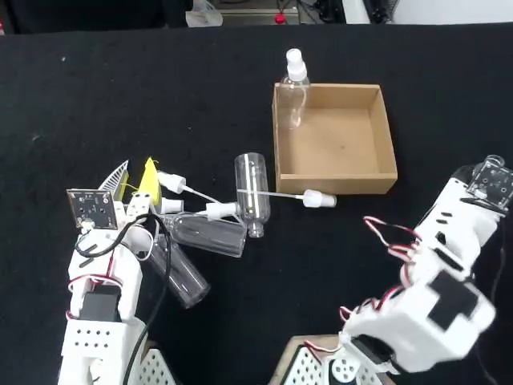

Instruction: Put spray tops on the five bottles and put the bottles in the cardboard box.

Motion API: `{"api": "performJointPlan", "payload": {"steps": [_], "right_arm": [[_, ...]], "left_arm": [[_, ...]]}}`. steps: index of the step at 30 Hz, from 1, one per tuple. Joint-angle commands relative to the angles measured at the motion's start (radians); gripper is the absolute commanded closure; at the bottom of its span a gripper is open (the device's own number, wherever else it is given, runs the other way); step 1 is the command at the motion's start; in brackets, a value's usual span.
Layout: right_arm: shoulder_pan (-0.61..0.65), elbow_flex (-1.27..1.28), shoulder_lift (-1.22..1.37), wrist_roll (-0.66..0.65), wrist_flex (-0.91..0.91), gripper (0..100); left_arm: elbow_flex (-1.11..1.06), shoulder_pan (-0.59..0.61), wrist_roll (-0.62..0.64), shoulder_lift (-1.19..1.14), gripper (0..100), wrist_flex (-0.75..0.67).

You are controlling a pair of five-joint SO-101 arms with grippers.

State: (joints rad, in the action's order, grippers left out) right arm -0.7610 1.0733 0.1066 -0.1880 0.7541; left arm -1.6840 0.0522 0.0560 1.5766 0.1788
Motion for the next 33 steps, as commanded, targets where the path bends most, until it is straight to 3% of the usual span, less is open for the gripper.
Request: {"api": "performJointPlan", "payload": {"steps": [1,15,20,26,33], "right_arm": [[-0.017,-0.099,0.088,0.008,0.114,98.7],[-0.018,0.176,0.139,0.008,0.491,98.2],[-0.018,0.191,0.147,0.002,0.499,97.2],[-0.011,0.228,0.14,0.008,0.503,83.3],[-0.009,0.298,0.139,0.008,0.597,82.2]], "left_arm": [[-0.024,-0.004,-0.008,0.008,87,0.002],[-0.024,-0.004,-0.008,0.005,87,-0.003],[-0.024,-0.004,-0.008,0.006,87,0.0],[-0.024,-0.004,-0.008,0.006,87,0.0],[-0.024,-0.004,-0.008,0.003,87,-0.003]]}}
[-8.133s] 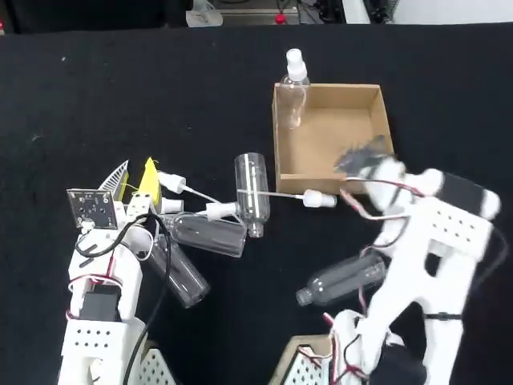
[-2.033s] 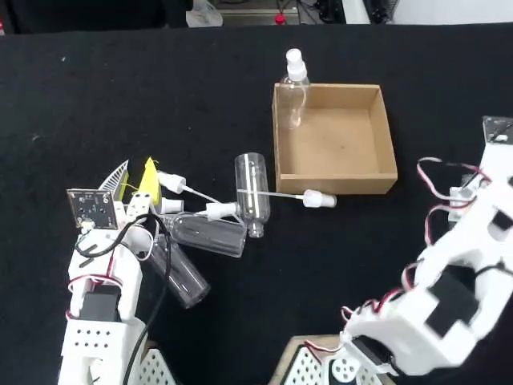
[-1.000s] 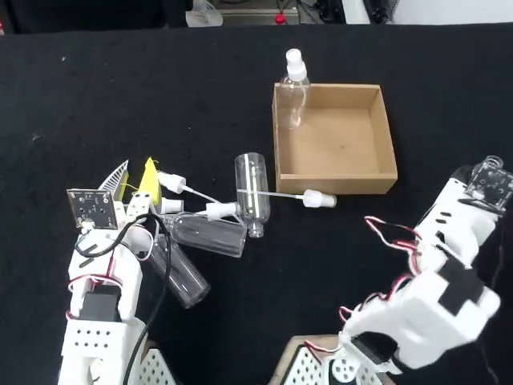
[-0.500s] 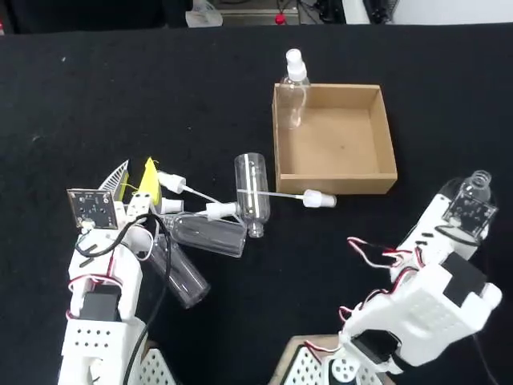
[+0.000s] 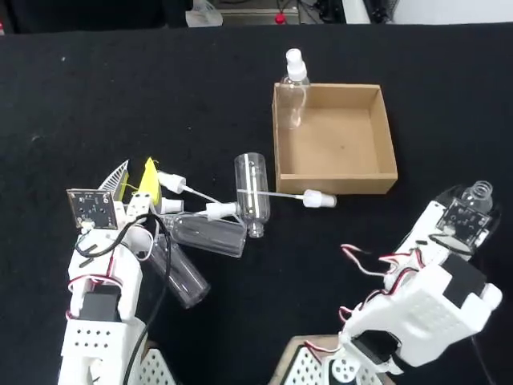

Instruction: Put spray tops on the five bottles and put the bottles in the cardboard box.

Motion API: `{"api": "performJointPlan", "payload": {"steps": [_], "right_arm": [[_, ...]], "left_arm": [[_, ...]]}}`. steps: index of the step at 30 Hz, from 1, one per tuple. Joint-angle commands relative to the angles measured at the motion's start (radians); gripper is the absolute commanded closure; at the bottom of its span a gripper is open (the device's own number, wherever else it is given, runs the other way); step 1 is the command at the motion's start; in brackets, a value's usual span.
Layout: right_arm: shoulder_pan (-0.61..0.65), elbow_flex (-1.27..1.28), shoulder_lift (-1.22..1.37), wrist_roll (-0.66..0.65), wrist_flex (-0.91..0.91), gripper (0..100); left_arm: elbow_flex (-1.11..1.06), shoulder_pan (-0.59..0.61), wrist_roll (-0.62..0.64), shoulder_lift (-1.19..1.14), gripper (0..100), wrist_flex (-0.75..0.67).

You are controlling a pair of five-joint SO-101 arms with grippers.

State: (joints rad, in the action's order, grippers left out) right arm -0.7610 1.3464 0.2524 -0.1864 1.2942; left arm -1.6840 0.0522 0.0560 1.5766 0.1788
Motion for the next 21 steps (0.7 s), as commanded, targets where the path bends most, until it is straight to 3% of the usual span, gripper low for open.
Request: {"api": "performJointPlan", "payload": {"steps": [1,9,15,21], "right_arm": [[-0.009,0.035,-0.007,0.005,0.069,82.2],[-0.009,0.045,0.001,0.0,0.071,81.7],[-0.009,0.048,-0.001,0.005,0.071,64.3],[-0.009,0.113,-0.019,0.006,0.143,68.5]], "left_arm": [[-0.024,-0.004,-0.008,0.003,87,-0.003],[-0.024,-0.004,-0.008,0.003,87,-0.003],[-0.024,-0.004,-0.008,0.002,87,-0.002],[-0.024,-0.004,-0.008,0.002,87,-0.003]]}}
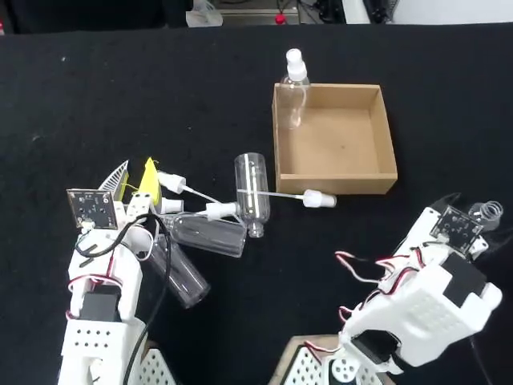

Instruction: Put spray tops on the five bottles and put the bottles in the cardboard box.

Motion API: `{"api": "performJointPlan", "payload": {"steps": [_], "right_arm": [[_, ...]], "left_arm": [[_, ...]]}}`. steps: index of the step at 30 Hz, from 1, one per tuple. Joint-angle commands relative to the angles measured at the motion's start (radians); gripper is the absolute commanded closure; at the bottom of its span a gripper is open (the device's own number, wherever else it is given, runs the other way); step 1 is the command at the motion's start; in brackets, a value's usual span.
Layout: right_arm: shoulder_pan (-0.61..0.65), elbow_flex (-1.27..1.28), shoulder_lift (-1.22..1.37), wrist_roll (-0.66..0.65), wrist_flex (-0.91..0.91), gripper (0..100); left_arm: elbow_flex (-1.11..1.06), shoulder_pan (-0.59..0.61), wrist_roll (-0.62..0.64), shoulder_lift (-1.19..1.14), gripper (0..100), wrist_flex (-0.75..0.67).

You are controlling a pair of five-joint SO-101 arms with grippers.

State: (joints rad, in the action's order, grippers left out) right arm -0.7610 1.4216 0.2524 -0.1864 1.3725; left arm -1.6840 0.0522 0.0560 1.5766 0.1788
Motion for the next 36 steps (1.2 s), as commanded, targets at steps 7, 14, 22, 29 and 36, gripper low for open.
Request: {"api": "performJointPlan", "payload": {"steps": [7,14,22,29,36], "right_arm": [[0.032,0.17,-0.107,0.0,0.178,69.8],[0.005,0.193,-0.214,0.0,0.178,69.8],[-0.005,0.257,-0.432,0.0,0.144,69.8],[-0.025,0.251,-0.679,0.0,-0.158,69.8],[-0.038,0.134,-0.998,0.003,-0.736,70.1]], "left_arm": [[-0.024,-0.004,-0.008,0.0,87,-0.005],[-0.024,-0.004,-0.008,0.0,87,-0.003],[-0.024,-0.004,-0.009,0.0,87,-0.005],[-0.024,-0.004,-0.009,0.0,87,-0.005],[-0.024,-0.004,-0.009,0.0,87,-0.003]]}}
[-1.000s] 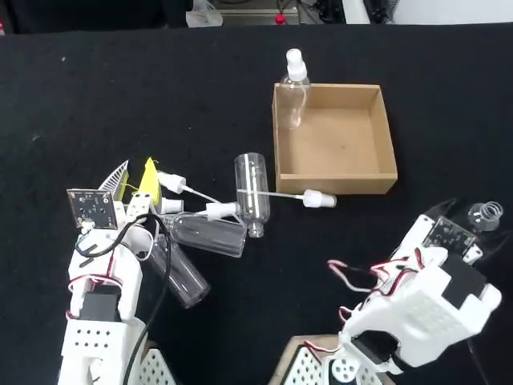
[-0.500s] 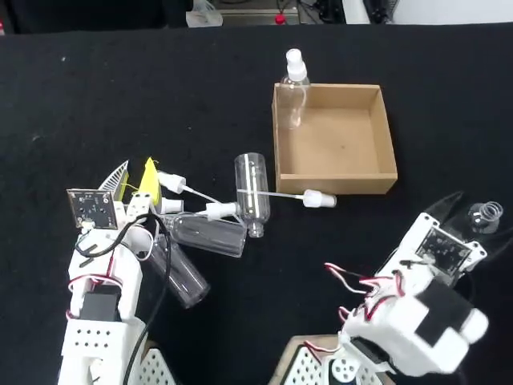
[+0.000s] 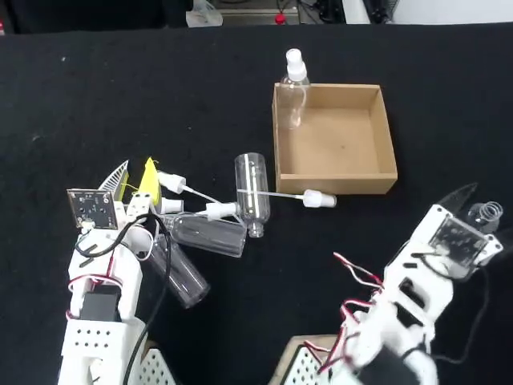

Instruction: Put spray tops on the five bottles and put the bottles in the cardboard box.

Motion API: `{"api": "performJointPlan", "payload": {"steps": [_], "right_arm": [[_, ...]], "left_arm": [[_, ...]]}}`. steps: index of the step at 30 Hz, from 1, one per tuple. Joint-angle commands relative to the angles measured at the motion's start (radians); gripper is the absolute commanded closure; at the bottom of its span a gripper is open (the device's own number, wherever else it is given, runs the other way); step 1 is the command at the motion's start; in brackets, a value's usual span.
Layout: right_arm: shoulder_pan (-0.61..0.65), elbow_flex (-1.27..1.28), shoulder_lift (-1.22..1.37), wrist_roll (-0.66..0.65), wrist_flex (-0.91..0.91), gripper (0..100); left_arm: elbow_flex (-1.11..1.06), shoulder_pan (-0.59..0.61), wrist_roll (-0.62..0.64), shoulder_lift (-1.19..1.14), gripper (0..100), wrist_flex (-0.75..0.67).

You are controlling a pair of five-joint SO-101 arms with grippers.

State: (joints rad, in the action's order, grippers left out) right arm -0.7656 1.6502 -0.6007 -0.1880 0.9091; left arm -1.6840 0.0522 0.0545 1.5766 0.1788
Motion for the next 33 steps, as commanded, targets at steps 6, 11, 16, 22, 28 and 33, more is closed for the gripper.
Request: {"api": "performJointPlan", "payload": {"steps": [6,11,16,22,28,33], "right_arm": [[-0.048,-0.197,-0.355,0.008,-0.698,70.1],[-0.052,-0.188,-0.406,0.0,-0.707,69.8],[-0.055,-0.248,-0.414,0.0,-0.941,69.8],[-0.049,-0.466,-0.406,0.008,-1.304,69.8],[-0.048,-0.489,-0.406,0.006,-1.316,69.8],[-0.049,-0.541,-0.404,0.002,-1.432,69.8]], "left_arm": [[-0.024,-0.004,-0.008,0.0,87,-0.003],[-0.024,-0.004,-0.008,0.002,87,0.0],[-0.024,-0.004,-0.008,0.002,87,0.0],[-0.024,-0.005,-0.008,0.0,87,-0.002],[-0.024,-0.005,-0.008,0.0,87,0.0],[-0.024,-0.005,-0.008,0.0,87,0.0]]}}
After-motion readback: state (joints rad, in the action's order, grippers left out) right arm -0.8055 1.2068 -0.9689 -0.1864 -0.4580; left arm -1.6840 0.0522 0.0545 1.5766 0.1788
